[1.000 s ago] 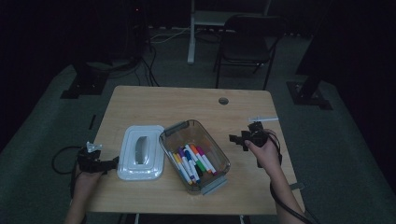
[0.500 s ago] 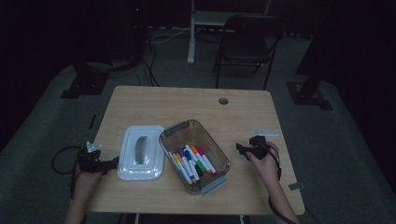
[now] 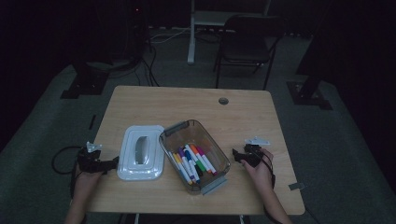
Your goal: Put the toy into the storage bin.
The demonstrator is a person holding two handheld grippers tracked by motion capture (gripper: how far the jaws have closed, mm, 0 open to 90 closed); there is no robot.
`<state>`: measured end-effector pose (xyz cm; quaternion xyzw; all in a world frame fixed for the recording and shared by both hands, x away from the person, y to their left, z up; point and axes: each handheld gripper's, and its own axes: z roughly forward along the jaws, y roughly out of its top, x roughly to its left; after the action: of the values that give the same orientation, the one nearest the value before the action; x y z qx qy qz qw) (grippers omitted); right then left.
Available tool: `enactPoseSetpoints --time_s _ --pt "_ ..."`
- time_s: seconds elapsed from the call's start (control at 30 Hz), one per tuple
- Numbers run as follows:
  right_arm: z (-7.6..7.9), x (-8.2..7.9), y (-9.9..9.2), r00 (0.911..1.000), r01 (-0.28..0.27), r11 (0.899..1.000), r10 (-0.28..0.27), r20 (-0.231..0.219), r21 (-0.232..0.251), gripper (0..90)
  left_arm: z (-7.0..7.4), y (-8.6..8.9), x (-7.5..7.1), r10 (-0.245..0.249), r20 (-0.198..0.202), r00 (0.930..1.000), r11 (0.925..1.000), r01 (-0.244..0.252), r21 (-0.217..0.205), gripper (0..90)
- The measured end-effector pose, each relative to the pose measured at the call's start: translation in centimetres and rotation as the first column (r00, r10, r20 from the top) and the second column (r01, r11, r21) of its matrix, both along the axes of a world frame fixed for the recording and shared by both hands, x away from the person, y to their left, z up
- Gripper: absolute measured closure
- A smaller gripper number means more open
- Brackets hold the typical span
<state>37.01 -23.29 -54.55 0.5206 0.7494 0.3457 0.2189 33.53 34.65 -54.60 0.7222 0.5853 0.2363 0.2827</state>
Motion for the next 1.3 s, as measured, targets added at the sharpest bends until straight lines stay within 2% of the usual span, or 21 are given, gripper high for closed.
enactPoseSetpoints --time_s 0.2,0.23,0.3,0.4,0.6,0.67,0.7,0.73,0.87,0.93,1.0,1.3 --pt "-0.23 -0.08 -0.36 0.9999 0.015 1.0 -0.015 -0.004 0.012 30.6 0.0 0.0 0.0 0.0 0.0 1.0 1.0 0.0 0.0 0.5" --pt "-0.25 -0.14 -0.35 0.9998 0.021 1.0 -0.021 -0.003 0.0 30.2 0.0 0.0 0.0 0.0 0.0 1.0 1.0 0.0 0.0 0.4" --pt "-0.28 -0.17 -0.2 1.0 0.005 1.0 -0.005 -0.002 -0.026 26.9 0.0 0.0 0.0 0.0 0.0 1.0 1.0 0.0 0.0 0.5" --pt "-0.32 -0.07 -0.07 0.9996 -0.027 0.999 0.027 -0.012 -0.031 18.8 0.0 0.0 -0.01 0.003 -0.001 1.0 1.0 -0.003 0.001 0.4" --pt "-0.35 -0.03 -0.01 0.9991 -0.041 0.999 0.041 -0.015 -0.034 17.5 0.01 -0.02 -0.02 0.007 -0.002 1.0 1.0 -0.007 0.002 0.5" --pt "-0.34 -0.04 -0.01 0.9992 -0.036 0.999 0.036 -0.017 -0.033 17.2 0.01 -0.02 -0.02 0.007 -0.002 1.0 1.0 -0.007 0.002 0.4" --pt "-0.35 -0.02 0.0 0.9996 -0.021 0.999 0.02 -0.02 -0.033 13.1 0.02 -0.02 -0.02 0.007 -0.003 1.0 1.0 -0.007 0.002 0.4" --pt "-0.37 0.0 0.07 0.9994 0.017 0.999 -0.018 -0.029 -0.035 12.0 0.02 -0.02 -0.02 0.007 -0.002 1.0 1.0 -0.007 0.002 0.4" --pt "-0.36 -0.1 -0.09 0.9992 0.025 0.999 -0.026 -0.03 -0.024 12.0 0.02 -0.02 -0.02 0.007 -0.003 1.0 1.0 -0.007 0.002 0.4" --pt "-0.39 -0.49 -0.17 0.9979 0.058 0.998 -0.059 -0.027 -0.033 12.2 0.02 -0.02 -0.02 0.007 -0.003 1.0 1.0 -0.007 0.003 0.4" --pt "-0.39 -0.57 -0.12 0.998 0.057 0.998 -0.058 -0.026 -0.036 12.1 0.02 -0.03 -0.02 0.008 -0.003 1.0 1.0 -0.008 0.002 0.4" --pt "-0.37 -0.11 -0.33 0.9997 0.008 1.0 -0.009 -0.023 -0.026 13.7 0.02 -0.22 -0.09 0.03 -0.002 0.9996 0.9995 -0.03 0.003 0.4"
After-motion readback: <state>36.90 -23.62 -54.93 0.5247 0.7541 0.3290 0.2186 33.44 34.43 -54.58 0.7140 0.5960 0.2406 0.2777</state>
